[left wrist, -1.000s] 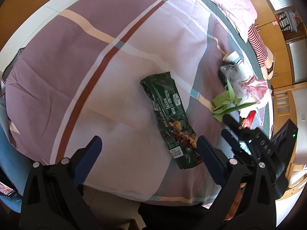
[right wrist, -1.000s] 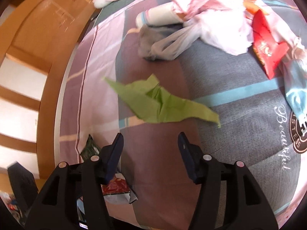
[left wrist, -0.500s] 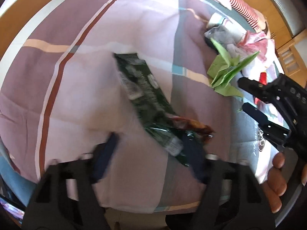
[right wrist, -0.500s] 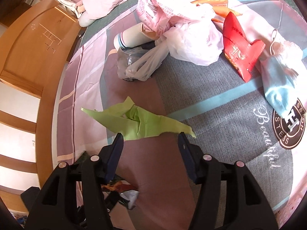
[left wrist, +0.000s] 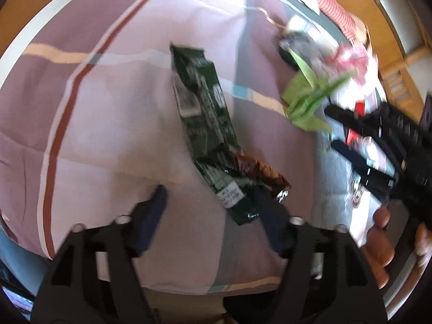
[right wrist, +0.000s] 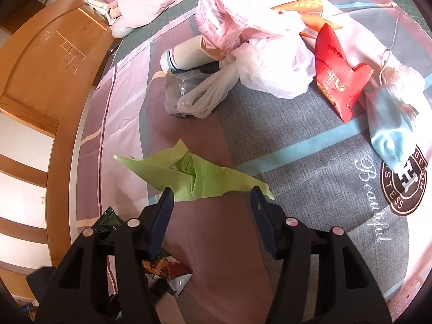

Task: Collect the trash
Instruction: 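Grasp and lift the green wafer bag with the left tool while the right tool grasps the green crane, then carry the wafer bag with the left tool while the right tool carries the crane to the bin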

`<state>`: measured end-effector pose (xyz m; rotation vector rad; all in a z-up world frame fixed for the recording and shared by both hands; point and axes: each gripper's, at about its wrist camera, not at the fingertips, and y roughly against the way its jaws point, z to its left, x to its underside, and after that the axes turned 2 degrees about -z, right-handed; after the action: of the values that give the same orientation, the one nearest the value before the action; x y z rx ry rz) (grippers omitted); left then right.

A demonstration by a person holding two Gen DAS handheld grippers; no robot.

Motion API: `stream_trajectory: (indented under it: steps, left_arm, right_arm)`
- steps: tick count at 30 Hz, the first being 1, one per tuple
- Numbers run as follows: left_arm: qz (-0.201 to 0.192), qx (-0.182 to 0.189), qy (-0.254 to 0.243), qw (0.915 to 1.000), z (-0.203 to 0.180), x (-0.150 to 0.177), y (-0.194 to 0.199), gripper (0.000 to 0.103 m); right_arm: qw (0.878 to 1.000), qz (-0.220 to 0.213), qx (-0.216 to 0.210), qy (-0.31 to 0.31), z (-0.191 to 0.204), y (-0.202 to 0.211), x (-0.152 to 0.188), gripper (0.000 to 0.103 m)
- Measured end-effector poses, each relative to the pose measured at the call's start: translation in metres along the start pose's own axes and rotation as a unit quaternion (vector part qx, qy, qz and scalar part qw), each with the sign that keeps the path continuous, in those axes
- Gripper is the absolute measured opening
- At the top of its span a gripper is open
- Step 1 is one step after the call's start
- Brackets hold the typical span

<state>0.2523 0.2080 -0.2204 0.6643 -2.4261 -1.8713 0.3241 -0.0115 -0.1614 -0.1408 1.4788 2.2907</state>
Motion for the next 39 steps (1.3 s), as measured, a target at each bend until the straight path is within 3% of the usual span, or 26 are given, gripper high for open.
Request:
stream_trajectory:
  steps: [5,7,9,12,16,19,23,29,30,31,33,34,39]
  left_arm:
    - [-0.009,-0.04,-0.038,0.9984,-0.012,0.01,0.0,0.073]
    - [-0.021,-0.055,-0.04,0.9975,-0.012,0.01,0.001,0.057]
    - [-0.035,-0.044,-0.021,0.9982,-0.002,0.006,0.007,0.017]
    - [-0.039,0.041,0.066,0.9962,0.031,-0.004,0.019,0.015]
    - [-0.08,0.065,0.113,0.9882,0.059,-0.01,0.043,0.014]
    - [-0.1,0.107,0.132,0.9804,0.073,-0.012,0.063,0.014]
    - [-0.125,0.132,0.142,0.973,0.081,-0.01,0.08,0.014]
    - [-0.121,0.14,0.127,0.9744,0.078,-0.003,0.083,0.014]
    - [-0.119,0.14,0.123,0.9752,0.077,-0.002,0.084,0.014]
    - [-0.117,0.139,0.118,0.9763,0.073,-0.003,0.082,0.014]
    - [-0.117,0.134,0.111,0.9779,0.066,-0.005,0.08,0.014]
    - [-0.118,0.129,0.106,0.979,0.063,-0.005,0.079,0.014]
    - [-0.129,0.097,0.07,0.9844,0.044,-0.006,0.077,0.014]
  right_arm:
    - [1.0,-0.005,0.001,-0.008,-0.004,0.002,-0.001,0.058]
    - [1.0,-0.007,0.001,-0.01,-0.004,0.003,-0.002,0.058]
    - [1.0,-0.011,-0.001,-0.012,-0.006,0.004,-0.002,0.058]
    - [1.0,-0.016,-0.009,-0.013,-0.007,0.007,-0.004,0.058]
    - [0.999,-0.019,-0.027,-0.008,-0.004,0.009,-0.006,0.06]
    - [0.999,-0.035,-0.02,0.008,0.004,0.011,-0.009,0.067]
    - [0.993,-0.06,0.014,0.098,0.037,0.007,-0.011,0.074]
    - [0.965,-0.044,0.099,0.24,0.072,-0.035,0.0,0.076]
    - [0.963,-0.037,0.11,0.243,0.072,-0.041,0.001,0.072]
    - [0.963,-0.032,0.116,0.241,0.07,-0.046,0.001,0.054]
    - [0.966,-0.012,0.12,0.228,0.064,-0.053,0.0,0.033]
    - [0.969,-0.004,0.118,0.219,0.061,-0.055,0.0,0.027]
    - [0.975,-0.023,0.103,0.195,0.053,-0.04,-0.003,0.026]
